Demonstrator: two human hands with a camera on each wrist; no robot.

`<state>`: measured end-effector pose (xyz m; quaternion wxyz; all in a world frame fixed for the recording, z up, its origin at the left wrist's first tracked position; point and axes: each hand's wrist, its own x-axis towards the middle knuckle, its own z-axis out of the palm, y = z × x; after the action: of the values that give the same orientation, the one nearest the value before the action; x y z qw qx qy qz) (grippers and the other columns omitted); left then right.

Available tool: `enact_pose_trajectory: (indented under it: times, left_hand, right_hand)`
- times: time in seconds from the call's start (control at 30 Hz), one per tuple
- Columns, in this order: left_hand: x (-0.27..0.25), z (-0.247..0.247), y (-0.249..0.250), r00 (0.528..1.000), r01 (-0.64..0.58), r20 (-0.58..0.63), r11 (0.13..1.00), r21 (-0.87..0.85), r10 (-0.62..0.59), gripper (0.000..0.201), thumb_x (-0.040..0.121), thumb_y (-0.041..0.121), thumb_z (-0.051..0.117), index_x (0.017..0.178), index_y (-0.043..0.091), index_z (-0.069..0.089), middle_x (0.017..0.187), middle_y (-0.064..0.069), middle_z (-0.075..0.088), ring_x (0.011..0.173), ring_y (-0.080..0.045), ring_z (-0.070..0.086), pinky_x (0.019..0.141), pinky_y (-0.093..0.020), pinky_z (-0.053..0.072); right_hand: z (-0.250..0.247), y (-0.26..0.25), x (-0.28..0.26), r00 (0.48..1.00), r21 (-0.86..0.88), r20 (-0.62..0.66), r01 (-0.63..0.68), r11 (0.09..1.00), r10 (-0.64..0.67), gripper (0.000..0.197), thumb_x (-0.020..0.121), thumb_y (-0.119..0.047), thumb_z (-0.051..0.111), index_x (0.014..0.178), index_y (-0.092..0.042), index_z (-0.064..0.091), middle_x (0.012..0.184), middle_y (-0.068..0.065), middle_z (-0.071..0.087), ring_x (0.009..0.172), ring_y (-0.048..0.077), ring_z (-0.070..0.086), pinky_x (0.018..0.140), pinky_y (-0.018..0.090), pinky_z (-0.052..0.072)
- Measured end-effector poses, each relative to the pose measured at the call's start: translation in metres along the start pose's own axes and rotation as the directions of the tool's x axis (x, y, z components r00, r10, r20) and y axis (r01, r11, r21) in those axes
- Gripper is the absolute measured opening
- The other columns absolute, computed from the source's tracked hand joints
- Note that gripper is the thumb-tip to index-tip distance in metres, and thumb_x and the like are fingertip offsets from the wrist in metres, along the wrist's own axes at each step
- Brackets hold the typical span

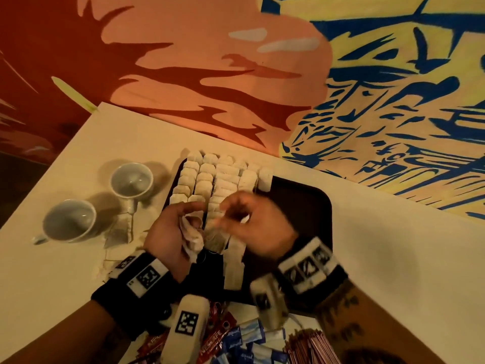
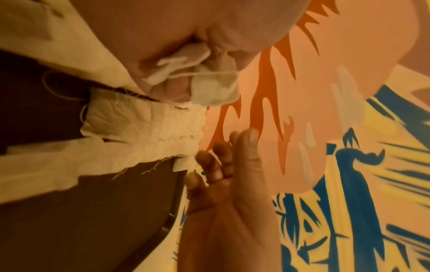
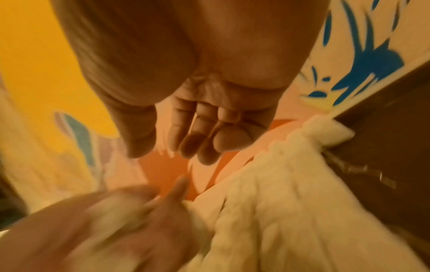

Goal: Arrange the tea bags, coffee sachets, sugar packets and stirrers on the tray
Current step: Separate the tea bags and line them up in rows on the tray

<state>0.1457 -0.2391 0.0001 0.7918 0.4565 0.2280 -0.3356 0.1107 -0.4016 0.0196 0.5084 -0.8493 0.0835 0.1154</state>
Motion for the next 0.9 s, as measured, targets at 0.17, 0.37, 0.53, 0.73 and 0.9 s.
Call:
enact_pose_trajectory:
  times: [0.17,0.37,0.53,0.73,0.9]
  left_hand:
    - [-0.01,0.009,-0.001,0.991,0.136,0.001,0.991,-0.01,-0.136,0.025,0.095,0.024,0.042,0.079,0.012,0.058,0.063,-0.013,0.061,0.048,-0.025,0.063,0.061,-0.032,0.049]
    - [-0.028,0.018,-0.014,0.976,0.212,0.046,0.977,0.001,-0.211,0.047,0.083,0.029,0.06,0.123,0.004,0.059,0.126,-0.027,0.059,0.107,-0.039,0.059,0.094,-0.048,0.042]
    - [-0.033,0.021,-0.022,0.996,0.062,0.07,0.998,0.006,-0.062,0.034,0.093,0.039,0.059,0.105,0.008,0.07,0.095,-0.014,0.071,0.077,-0.029,0.07,0.072,-0.04,0.056]
    - [-0.034,0.017,-0.029,0.996,0.031,0.085,0.999,-0.033,-0.028,0.037,0.071,0.034,0.071,0.099,0.011,0.066,0.077,-0.006,0.062,0.06,-0.013,0.045,0.064,-0.026,0.044]
    - [-0.039,0.019,-0.034,0.989,-0.072,0.131,0.996,0.054,0.065,0.004,0.086,0.012,0.065,0.09,0.01,0.063,0.067,-0.001,0.052,0.049,-0.008,0.043,0.042,-0.017,0.039]
  right_hand:
    - [0.047,-0.002,-0.039,1.0,0.049,-0.024,-0.004,0.999,0.005,0.033,0.078,-0.033,0.083,0.104,-0.034,0.062,0.105,-0.012,0.065,0.091,0.002,0.062,0.077,0.015,0.049]
    - [0.051,0.003,-0.055,0.965,0.29,-0.231,-0.054,0.955,0.124,0.006,0.086,-0.036,0.071,0.084,-0.036,0.066,0.085,-0.001,0.072,0.076,0.021,0.07,0.071,0.049,0.059]
    - [0.042,-0.003,-0.061,0.909,0.604,-0.265,-0.102,0.79,0.321,0.009,0.094,-0.016,0.066,0.085,-0.016,0.066,0.075,0.009,0.071,0.061,0.02,0.065,0.061,0.04,0.058]
    - [0.028,-0.005,-0.066,0.877,0.803,-0.193,-0.116,0.584,0.44,0.002,0.096,-0.012,0.063,0.096,-0.009,0.063,0.082,0.009,0.073,0.067,0.022,0.068,0.058,0.031,0.052]
    - [0.023,-0.006,-0.07,0.88,0.882,-0.177,-0.057,0.467,0.442,0.007,0.094,-0.008,0.063,0.1,-0.007,0.061,0.088,0.011,0.074,0.071,0.021,0.069,0.062,0.03,0.052]
